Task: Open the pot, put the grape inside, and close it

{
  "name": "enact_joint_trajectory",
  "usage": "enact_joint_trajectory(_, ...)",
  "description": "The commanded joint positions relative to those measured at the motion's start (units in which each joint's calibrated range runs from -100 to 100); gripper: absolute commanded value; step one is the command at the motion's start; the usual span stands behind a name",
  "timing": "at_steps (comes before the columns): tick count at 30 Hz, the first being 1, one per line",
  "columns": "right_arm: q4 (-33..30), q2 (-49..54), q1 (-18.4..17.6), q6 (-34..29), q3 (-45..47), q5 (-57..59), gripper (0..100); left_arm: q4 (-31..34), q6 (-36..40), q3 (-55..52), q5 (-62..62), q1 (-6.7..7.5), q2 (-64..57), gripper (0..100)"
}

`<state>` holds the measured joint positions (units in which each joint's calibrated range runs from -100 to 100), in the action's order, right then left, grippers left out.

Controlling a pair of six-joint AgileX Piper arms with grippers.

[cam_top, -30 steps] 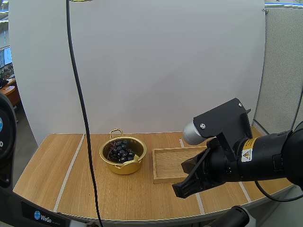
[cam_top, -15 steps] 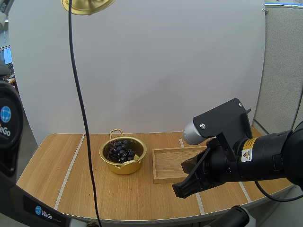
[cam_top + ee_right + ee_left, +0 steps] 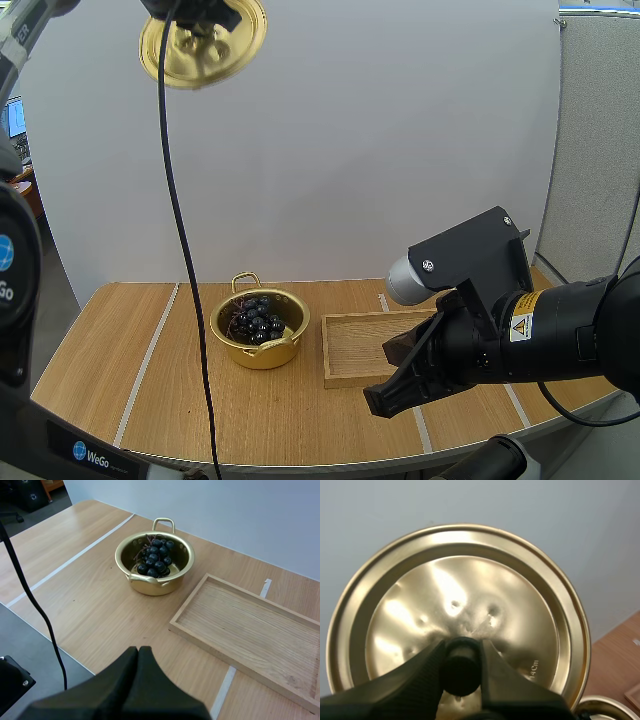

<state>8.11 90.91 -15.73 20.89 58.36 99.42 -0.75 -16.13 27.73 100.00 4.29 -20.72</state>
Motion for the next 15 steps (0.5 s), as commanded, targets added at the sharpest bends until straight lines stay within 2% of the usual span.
enact_joint_trajectory(1,-0.27,0.47,0.19,0.08,0.22,-2.59,0,-2.52,-0.49,-6.18,0.0,0.21,-1.2,0)
enact_joint_trajectory(15,-0.27,0.47,0.19,0.08,0.22,-5.24,0,-8.31,-3.92,-26.77,0.0,0.21,-1.49,0)
